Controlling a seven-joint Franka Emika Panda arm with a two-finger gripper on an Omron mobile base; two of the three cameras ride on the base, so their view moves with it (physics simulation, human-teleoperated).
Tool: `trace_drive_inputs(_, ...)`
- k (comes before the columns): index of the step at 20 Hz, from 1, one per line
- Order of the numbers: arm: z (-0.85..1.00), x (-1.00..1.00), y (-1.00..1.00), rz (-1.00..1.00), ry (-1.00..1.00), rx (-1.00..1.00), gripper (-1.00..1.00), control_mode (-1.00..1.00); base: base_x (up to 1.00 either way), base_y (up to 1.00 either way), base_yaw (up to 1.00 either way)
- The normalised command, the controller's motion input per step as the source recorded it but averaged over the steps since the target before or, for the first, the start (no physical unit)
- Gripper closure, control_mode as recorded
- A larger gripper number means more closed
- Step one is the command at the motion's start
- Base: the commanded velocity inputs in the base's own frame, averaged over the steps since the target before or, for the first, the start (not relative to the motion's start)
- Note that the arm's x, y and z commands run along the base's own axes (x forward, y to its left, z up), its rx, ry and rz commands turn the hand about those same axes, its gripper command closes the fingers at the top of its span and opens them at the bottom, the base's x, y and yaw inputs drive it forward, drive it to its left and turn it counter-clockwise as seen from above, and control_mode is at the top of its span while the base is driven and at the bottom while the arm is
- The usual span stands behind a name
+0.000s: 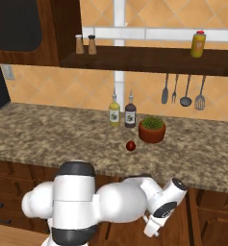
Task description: Pick the whisk from the drawer and place it on the counter.
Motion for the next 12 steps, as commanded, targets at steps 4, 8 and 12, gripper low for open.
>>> trace_drive_inputs(4,-0.21,0.31,-0.01,-0.11,0.00,0.00,-1.00,-1.00,0.00,0.00,0.00)
trace_drive_inputs(8,-0.39,0.19,0.00,-0.10,0.01,0.00,-1.00,-1.00,0.00,0.00,0.00)
trace_drive_inputs(12,-0.46,0.00,0.00,-0.05,0.05,0.00,-1.00,-1.00,0.00,0.00,0.00)
